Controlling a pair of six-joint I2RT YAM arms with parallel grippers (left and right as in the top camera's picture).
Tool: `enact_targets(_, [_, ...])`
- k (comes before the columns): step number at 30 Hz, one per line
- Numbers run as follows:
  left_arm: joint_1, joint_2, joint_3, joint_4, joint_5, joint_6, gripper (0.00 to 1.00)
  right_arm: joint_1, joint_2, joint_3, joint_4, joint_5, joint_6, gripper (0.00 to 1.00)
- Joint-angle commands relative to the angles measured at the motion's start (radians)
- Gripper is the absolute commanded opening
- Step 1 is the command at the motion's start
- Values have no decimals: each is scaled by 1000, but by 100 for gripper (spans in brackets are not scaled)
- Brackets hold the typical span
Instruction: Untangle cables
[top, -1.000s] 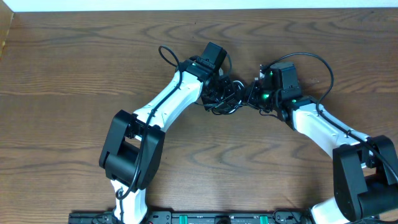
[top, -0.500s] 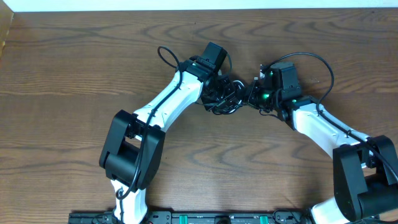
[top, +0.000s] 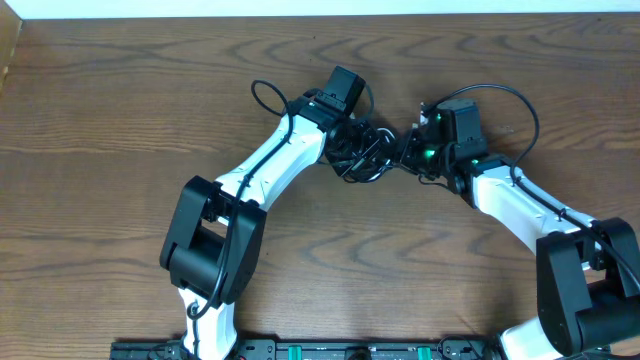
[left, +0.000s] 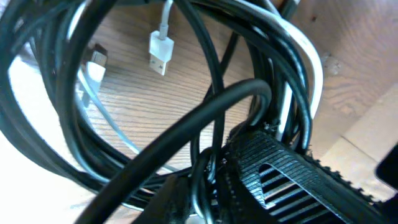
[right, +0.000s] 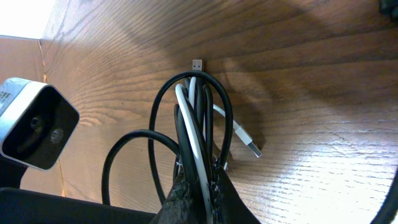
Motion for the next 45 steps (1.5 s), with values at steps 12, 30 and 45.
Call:
enact_targets(12, [42,18,-6,16,112,135,7,8,-8,9,6,-29,17,1])
enact_targets(30, [93,18,-6,86,378,266,7,15,-8,8,-20,78,-59,1])
enact_targets(45, [148,17,-6,108,510,265,7,36,-6,8,-40,216,-116,1])
